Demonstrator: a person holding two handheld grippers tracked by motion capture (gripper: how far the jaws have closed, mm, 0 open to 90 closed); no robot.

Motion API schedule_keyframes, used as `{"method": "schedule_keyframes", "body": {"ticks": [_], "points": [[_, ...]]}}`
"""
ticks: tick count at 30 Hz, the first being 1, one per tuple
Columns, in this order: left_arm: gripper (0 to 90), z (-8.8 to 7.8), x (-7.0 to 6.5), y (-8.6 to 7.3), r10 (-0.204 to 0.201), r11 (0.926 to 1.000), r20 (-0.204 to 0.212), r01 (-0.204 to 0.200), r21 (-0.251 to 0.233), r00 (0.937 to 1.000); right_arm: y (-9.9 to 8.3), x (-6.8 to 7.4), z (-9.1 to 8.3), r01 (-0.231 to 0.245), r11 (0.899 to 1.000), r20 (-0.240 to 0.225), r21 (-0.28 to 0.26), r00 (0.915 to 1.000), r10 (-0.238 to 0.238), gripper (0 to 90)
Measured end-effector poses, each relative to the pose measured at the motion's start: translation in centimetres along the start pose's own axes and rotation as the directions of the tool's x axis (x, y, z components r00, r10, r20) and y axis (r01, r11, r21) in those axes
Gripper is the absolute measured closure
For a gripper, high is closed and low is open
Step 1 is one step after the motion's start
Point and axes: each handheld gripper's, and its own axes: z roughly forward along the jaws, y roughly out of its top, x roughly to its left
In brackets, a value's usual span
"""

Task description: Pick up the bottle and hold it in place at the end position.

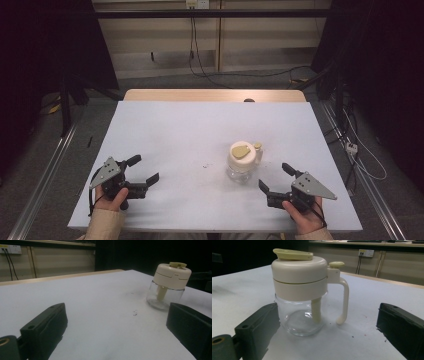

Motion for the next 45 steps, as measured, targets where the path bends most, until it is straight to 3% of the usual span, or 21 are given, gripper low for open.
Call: {"method": "schedule_keyframes", "body": {"ticks": [11,20,36,45], "points": [[3.0,0.1,0.0,0.0,0.008,1.0000,0.000,-0.008,0.001,1.0000,0.2,0.4,0.5,-0.021,1.000,0.006,0.004,0.9998,0.021,5.7],[3.0,0.2,-0.1,0.0,0.016,0.9999,0.004,-0.016,0.005,0.9999,0.4,1.3,1.5,0.007,1.000,-0.012,0.020,0.9999,-0.007,6.3],[3.0,0.5,-0.3,0.0,0.013,0.9999,0.008,-0.013,0.002,0.9999,0.8,2.4,3.5,-0.003,0.999,-0.015,0.036,0.9999,0.004,5.4],[2.9,0.6,-0.4,0.0,0.017,0.9999,0.012,-0.017,0.001,0.9998,1.1,3.0,4.4,-0.039,0.998,-0.025,0.039,0.9989,0.040,5.7]]}}
